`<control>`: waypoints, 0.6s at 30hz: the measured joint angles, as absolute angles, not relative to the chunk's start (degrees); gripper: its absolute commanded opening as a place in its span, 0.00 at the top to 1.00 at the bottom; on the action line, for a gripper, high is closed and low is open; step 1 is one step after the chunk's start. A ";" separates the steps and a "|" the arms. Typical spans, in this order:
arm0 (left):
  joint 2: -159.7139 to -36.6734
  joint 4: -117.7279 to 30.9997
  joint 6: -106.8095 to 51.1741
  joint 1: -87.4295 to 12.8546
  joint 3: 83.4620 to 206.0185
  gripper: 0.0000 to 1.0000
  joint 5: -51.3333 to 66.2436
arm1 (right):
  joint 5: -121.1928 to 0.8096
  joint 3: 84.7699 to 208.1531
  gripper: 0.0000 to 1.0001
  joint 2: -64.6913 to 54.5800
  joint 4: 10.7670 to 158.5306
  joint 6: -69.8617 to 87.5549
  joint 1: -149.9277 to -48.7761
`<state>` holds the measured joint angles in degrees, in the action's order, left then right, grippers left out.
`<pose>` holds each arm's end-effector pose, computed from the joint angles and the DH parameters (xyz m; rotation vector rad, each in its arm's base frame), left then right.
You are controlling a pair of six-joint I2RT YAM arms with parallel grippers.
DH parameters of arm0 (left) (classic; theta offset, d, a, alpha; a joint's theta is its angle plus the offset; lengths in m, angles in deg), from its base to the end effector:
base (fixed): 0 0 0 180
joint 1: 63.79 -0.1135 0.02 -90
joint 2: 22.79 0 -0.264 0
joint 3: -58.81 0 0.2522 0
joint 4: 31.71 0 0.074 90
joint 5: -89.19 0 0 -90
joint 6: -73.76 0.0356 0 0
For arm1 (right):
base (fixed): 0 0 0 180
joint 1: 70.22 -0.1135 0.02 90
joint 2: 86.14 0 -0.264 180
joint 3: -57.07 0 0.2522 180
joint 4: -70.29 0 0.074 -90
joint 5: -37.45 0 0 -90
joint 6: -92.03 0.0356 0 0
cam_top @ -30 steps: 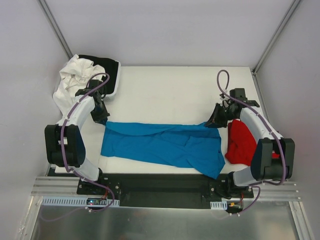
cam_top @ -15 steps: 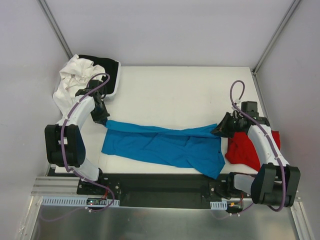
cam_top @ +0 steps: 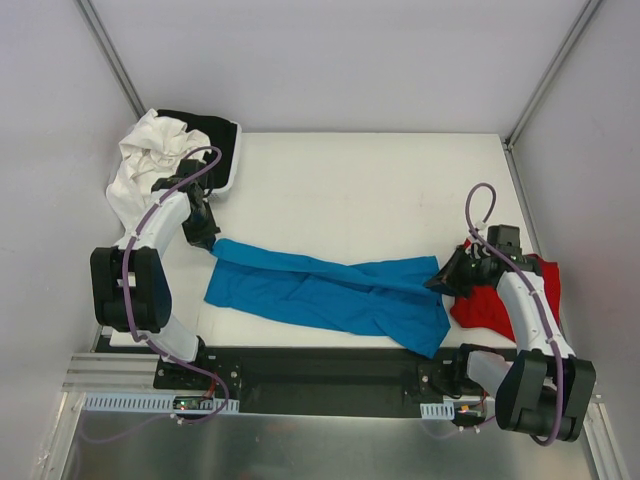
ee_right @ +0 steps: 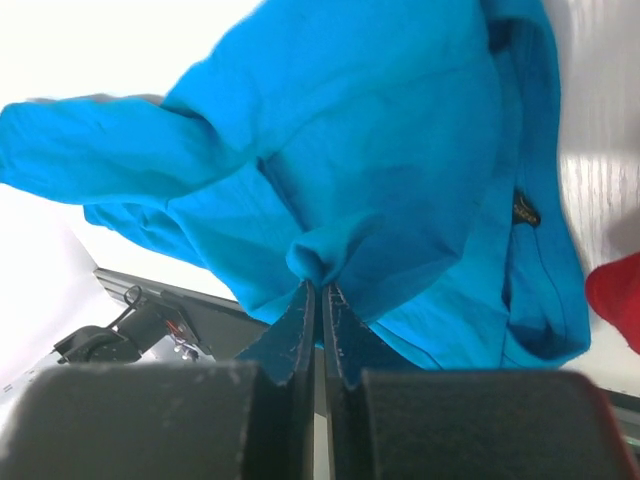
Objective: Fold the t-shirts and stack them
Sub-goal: Fold the tshirt
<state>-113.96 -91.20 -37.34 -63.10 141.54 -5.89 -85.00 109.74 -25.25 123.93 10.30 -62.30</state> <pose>0.3160 -0.0007 0.2390 -0.5101 2.6992 0.0184 0.1911 -0.0073 0.2164 0.1756 2.5597 0.7466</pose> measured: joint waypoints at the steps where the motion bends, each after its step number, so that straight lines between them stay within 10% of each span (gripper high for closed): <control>1: -113.96 -91.20 -37.19 -63.10 141.54 1.00 -5.87 | -84.95 109.18 0.99 -25.60 124.02 10.28 -62.30; 9: -113.94 -91.20 -36.60 -63.10 139.62 1.00 -5.84 | -84.82 106.92 0.99 -28.71 125.05 9.87 -62.30; 12: -113.96 -91.25 -36.47 -63.10 139.16 0.66 -5.82 | -84.73 106.38 0.84 -28.40 125.13 9.50 -62.30; 15: -113.94 -91.18 -36.03 -63.10 139.16 0.12 -5.76 | -84.71 106.12 0.40 -28.12 125.20 9.54 -62.30; 18: -113.94 -91.23 -36.34 -63.10 139.16 0.01 -5.56 | -84.32 106.12 0.02 -28.16 125.53 9.15 -62.26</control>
